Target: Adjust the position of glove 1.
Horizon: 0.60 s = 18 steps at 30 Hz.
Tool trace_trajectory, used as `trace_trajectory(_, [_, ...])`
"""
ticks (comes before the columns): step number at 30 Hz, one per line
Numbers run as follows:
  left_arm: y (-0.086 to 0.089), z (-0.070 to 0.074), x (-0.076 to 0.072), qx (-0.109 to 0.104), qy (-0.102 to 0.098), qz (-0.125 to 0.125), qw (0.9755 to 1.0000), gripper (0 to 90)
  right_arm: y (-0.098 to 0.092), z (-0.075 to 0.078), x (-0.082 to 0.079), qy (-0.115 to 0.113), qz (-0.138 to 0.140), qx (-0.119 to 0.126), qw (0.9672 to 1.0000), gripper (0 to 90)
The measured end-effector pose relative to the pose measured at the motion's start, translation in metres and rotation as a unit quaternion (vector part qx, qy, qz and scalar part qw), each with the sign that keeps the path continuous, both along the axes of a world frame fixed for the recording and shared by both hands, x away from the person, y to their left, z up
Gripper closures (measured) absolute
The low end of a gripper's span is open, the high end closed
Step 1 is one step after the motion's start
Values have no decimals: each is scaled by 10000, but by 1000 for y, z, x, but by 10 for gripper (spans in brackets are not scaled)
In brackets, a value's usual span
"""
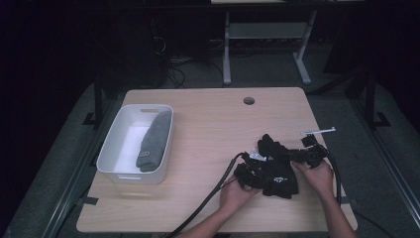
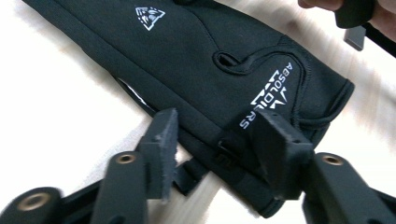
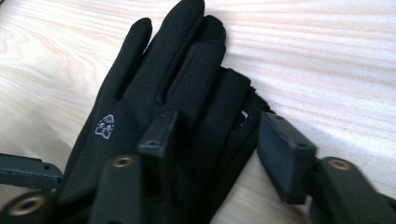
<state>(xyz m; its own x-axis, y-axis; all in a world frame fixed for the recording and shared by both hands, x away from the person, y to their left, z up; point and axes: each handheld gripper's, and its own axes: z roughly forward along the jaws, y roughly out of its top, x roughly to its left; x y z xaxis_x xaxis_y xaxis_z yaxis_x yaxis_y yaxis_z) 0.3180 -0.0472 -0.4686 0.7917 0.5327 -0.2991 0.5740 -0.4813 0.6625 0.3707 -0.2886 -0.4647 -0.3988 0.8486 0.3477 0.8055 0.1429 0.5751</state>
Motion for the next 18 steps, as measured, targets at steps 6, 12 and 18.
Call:
trace_trajectory(6, [-4, 0, 4, 52, 26, -24, 10000, 626, 1, -1, 0, 40, 8, 86, 10000, 666])
trace_trajectory(12, [-2, -2, 10, -162, 256, -88, 9995, 756, -2, -2, -1, 0, 2, 199, 9998, 774])
trace_trajectory(18, [1, -3, 13, -381, 435, -89, 9983, 801, -7, 2, -3, -37, -93, 296, 9995, 798])
